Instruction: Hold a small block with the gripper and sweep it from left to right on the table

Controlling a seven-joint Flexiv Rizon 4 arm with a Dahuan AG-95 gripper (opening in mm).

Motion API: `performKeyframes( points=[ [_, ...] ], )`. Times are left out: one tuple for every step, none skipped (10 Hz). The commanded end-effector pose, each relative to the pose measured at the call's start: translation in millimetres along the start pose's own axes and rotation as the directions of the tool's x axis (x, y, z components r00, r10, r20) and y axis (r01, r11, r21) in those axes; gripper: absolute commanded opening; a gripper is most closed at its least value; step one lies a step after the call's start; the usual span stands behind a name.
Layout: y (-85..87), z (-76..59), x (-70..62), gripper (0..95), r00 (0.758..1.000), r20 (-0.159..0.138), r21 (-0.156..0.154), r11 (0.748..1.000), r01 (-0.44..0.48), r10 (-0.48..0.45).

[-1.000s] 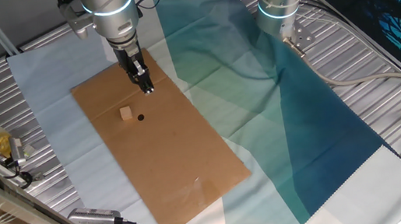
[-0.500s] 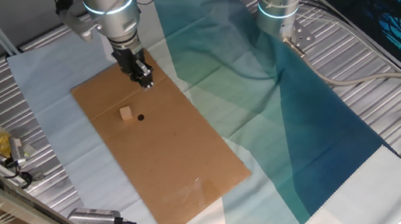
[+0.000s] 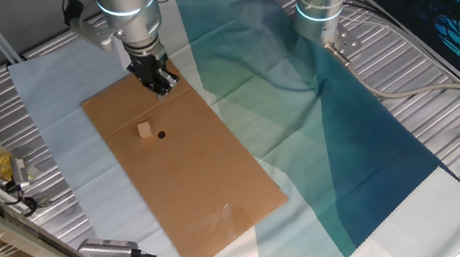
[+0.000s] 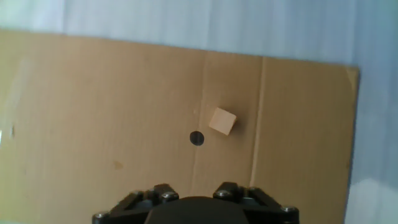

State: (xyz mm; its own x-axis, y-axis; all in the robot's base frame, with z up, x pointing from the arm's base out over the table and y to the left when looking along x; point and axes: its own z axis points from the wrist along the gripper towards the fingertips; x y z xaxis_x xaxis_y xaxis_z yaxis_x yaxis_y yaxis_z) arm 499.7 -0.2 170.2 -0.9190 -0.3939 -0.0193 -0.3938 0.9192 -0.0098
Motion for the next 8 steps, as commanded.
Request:
performKeyframes(
  points=[
    [0.1, 0.2, -0.3, 0.0, 1.0, -0.001, 0.0, 1.0, -0.002, 0.002],
    [0.1, 0.2, -0.3, 0.0, 1.0, -0.002, -0.001, 1.0, -0.003, 0.003],
    [0.1, 0.2, -0.3, 0.0, 1.0, -0.002, -0.001, 1.0, -0.002, 0.002],
    [0.1, 0.2, -0.3, 0.0, 1.0, -0.001, -0.001, 1.0, 0.0, 0.0],
    [0.0, 0.2, -0.4, 0.0, 1.0, -0.001, -0.001, 1.0, 0.002, -0.002],
    [0.0, 0.2, -0.5, 0.0, 1.0, -0.001, -0.001, 1.0, 0.003, -0.003],
    [-0.3, 0.1, -0.9, 0.0, 1.0, -0.001, 0.0, 1.0, 0.008, -0.008],
    [-0.5, 0.1, -1.2, 0.0, 1.0, 0.0, 0.001, 1.0, 0.02, -0.02]
  ],
)
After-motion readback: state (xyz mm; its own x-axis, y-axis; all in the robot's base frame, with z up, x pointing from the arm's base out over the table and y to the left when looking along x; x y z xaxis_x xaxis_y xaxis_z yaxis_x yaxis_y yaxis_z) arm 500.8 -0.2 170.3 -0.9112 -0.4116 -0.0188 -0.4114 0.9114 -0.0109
